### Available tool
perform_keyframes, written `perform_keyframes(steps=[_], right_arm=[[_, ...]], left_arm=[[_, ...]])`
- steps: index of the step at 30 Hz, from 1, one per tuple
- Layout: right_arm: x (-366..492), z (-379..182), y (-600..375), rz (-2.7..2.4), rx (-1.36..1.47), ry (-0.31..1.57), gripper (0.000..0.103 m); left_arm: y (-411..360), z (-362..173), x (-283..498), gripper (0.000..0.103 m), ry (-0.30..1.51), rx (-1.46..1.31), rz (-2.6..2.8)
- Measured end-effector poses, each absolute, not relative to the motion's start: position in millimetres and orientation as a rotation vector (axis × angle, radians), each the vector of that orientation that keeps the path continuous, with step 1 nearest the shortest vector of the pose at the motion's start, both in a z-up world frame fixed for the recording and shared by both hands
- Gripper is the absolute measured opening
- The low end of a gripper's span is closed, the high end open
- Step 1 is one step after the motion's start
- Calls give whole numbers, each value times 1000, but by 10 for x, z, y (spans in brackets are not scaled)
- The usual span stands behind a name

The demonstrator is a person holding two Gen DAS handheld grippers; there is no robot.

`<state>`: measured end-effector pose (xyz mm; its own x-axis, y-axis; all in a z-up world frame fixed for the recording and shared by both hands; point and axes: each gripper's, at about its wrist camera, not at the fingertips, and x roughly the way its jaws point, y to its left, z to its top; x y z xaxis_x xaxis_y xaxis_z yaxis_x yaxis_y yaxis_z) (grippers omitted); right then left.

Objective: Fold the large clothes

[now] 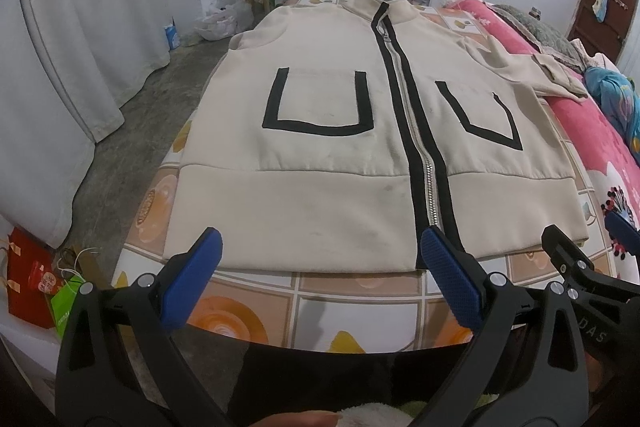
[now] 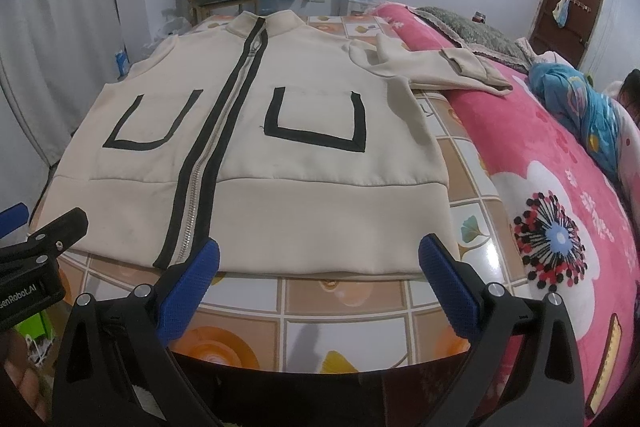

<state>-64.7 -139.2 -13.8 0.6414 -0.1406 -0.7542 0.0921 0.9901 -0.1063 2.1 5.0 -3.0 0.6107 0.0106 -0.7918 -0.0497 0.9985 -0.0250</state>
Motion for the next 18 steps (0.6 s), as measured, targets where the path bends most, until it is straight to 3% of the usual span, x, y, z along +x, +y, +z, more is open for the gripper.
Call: perform_keyframes(steps=[18], right_arm=[[-648, -138, -1377, -135, -64, 864, 97]], left_arm=[[61, -12, 11, 96, 913, -46, 36]])
